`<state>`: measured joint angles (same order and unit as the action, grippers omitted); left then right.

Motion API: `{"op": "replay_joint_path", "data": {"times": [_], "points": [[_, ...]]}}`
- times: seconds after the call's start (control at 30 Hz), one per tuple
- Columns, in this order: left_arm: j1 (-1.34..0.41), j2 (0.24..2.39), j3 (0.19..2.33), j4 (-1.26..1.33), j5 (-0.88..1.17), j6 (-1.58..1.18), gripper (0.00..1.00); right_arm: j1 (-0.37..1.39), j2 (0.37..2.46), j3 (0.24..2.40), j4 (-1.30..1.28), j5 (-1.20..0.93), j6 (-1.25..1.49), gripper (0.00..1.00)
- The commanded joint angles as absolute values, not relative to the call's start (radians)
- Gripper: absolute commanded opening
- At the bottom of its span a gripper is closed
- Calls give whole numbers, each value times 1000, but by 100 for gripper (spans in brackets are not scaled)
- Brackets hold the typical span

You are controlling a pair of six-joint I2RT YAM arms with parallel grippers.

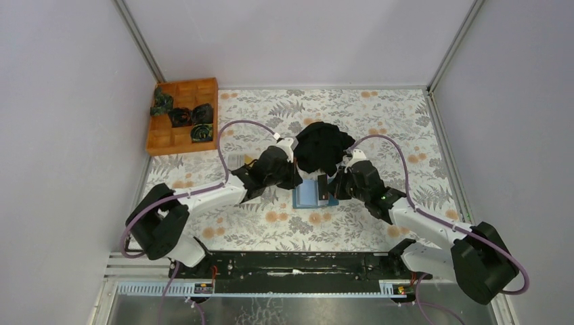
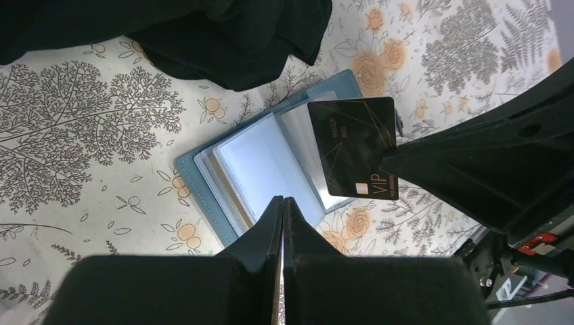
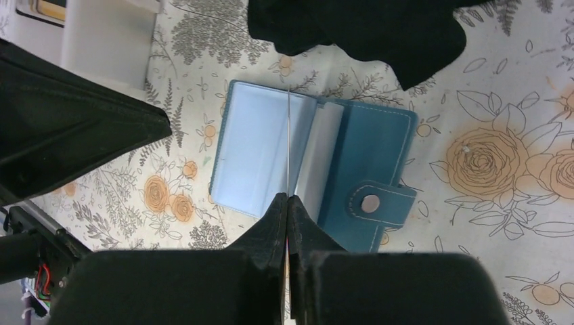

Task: Put the credit cards into the card holder
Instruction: Insert the credit card into the card holder.

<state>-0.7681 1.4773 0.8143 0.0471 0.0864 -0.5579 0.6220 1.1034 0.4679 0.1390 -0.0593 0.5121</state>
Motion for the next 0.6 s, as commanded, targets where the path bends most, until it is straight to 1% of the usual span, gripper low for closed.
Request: {"op": "replay_joint_path", "data": {"times": [0.0, 0.23, 0.57], "points": [[-792, 1522, 857, 38, 25, -521, 0, 588, 1133, 505, 171, -121, 533, 0], [-826, 1589, 890, -6, -13, -506, 0, 566, 1168, 500, 201, -165, 552, 0], [-843, 1629, 887, -38, -47, -505, 0, 545, 1200, 490, 232, -210, 588, 0]]}}
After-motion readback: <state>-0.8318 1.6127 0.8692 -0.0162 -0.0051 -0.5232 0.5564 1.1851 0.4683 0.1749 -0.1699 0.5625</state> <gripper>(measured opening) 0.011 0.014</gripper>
